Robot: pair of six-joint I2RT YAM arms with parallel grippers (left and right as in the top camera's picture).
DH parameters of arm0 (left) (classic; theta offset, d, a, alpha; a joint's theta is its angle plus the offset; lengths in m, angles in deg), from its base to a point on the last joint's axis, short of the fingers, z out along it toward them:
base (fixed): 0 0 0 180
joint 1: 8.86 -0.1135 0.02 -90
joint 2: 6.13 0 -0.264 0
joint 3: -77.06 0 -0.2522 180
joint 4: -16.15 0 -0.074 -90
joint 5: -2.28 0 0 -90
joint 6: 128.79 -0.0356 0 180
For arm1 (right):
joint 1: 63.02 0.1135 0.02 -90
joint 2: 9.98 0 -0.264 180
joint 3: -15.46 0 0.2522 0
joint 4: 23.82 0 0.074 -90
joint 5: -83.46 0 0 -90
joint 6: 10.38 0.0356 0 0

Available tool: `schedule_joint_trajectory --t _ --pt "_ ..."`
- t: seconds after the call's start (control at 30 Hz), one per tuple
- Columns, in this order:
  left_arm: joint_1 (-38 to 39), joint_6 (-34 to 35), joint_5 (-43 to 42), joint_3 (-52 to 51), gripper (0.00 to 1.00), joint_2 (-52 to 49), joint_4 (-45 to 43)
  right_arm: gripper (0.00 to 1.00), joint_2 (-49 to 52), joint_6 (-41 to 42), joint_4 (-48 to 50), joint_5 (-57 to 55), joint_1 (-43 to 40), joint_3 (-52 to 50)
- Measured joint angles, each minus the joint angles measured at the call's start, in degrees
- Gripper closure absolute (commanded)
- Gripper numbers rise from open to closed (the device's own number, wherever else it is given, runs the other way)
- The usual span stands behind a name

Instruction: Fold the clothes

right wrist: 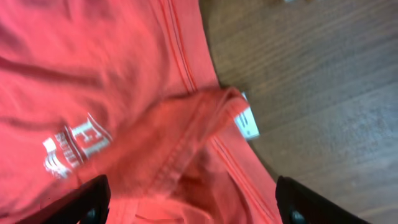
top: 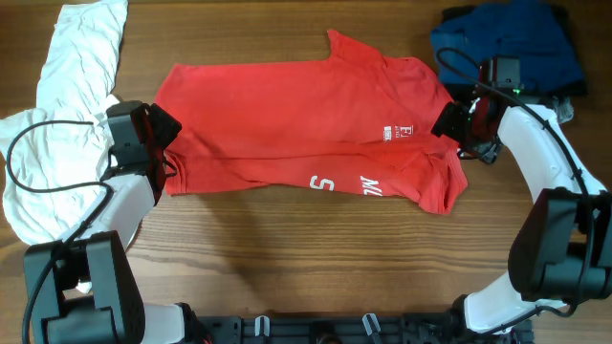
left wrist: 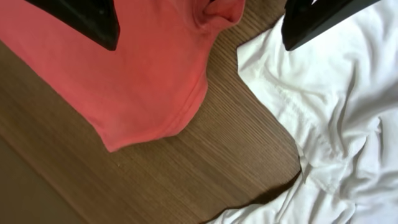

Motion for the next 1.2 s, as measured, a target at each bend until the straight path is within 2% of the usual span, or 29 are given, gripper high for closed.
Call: schedule_joint_trajectory --t 0.07,0.13,0.23,0.33,0.47,0.63,0.93,1.2 --pt "0.0 -2.8 -1.0 1.0 0.01 0.0 3.1 0.01 0.1 -2.4 -4.7 0.5 0.0 4.2" --pt "0.0 -5.4 -2.6 3.9 0.01 -0.1 9.3 0.0 0.2 -6.0 -9.8 2.0 0.0 9.9" --pt "0.0 -10.6 -6.5 15.1 0.0 -0.7 22.5 0.0 0.2 -11.4 -14.4 3.9 0.9 18.7" --pt "0.0 -15.5 -8.2 26.8 0.0 -2.1 28.9 0.0 0.2 -15.1 -13.1 4.5 4.4 22.6" --pt "0.0 -18.7 -9.2 37.3 0.0 -9.5 28.2 0.01 0.2 -16.8 -7.2 4.9 9.9 22.8" --pt "0.5 -22.9 -11.2 44.0 0.01 -23.9 24.9 0.0 1.6 -16.9 -3.1 5.1 14.7 22.9" --pt "1.8 -30.6 -11.2 44.9 0.02 -33.7 17.7 0.01 2.9 -16.9 -3.5 5.1 15.0 22.9" --pt "1.8 -32.6 -10.8 45.1 0.1 -39.3 13.0 0.01 2.9 -16.9 -3.5 5.1 15.0 22.9"
